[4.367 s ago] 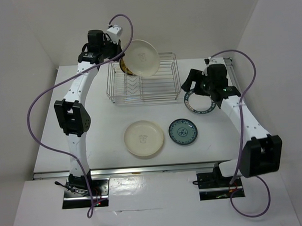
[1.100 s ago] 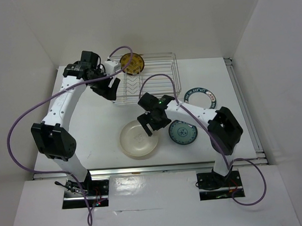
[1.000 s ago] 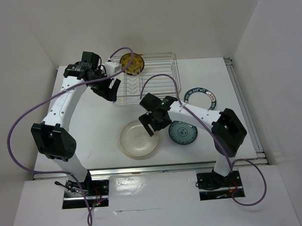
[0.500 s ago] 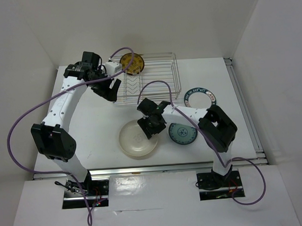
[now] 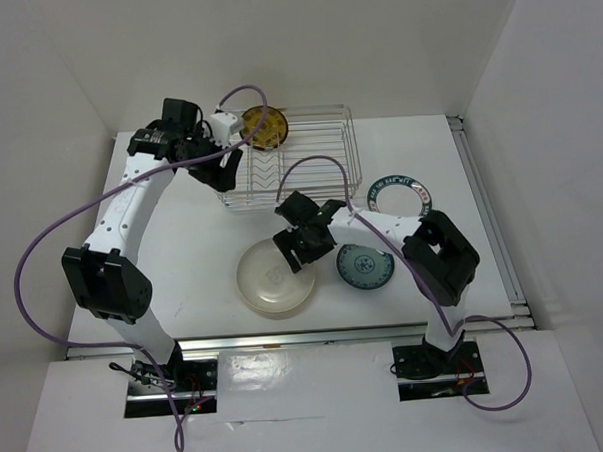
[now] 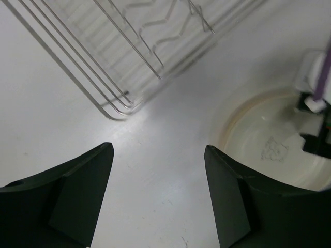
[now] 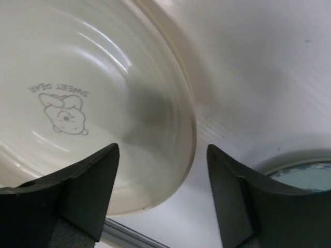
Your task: Unload the plates from the dish rack
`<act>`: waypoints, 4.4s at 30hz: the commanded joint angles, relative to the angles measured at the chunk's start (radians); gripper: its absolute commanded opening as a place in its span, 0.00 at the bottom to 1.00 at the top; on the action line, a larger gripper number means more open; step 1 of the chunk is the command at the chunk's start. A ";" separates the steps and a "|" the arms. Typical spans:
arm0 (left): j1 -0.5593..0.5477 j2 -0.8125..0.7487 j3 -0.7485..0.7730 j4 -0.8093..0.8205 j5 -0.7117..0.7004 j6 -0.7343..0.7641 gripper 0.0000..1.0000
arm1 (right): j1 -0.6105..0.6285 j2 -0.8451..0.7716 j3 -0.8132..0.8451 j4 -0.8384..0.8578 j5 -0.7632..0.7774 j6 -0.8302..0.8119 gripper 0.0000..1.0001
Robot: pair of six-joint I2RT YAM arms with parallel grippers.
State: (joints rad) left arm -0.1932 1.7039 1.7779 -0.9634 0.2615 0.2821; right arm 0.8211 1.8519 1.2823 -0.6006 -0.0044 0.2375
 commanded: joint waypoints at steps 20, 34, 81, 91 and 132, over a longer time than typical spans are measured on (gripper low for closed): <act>-0.015 0.663 0.418 1.111 -0.133 0.065 1.00 | -0.293 -0.338 0.107 0.067 -0.180 -0.021 0.97; 0.081 0.878 0.534 1.163 0.266 -0.115 0.85 | -0.329 -0.151 0.343 -0.067 -0.193 -0.040 0.97; 0.100 0.648 0.565 1.211 0.498 -0.578 0.00 | -0.583 -0.279 0.276 0.111 -0.411 0.146 0.97; 0.081 0.383 0.388 0.616 0.686 -0.477 0.00 | -0.583 -0.299 0.204 0.243 -0.577 0.189 0.94; -0.103 0.085 -0.092 0.219 0.639 -0.146 0.00 | -0.396 -0.393 -0.155 0.331 -0.631 0.253 0.02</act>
State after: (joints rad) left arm -0.2844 1.8320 1.6772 -0.7784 0.8570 0.1276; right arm 0.4076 1.4681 1.1233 -0.3000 -0.5964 0.4835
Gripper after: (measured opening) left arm 0.043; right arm 0.097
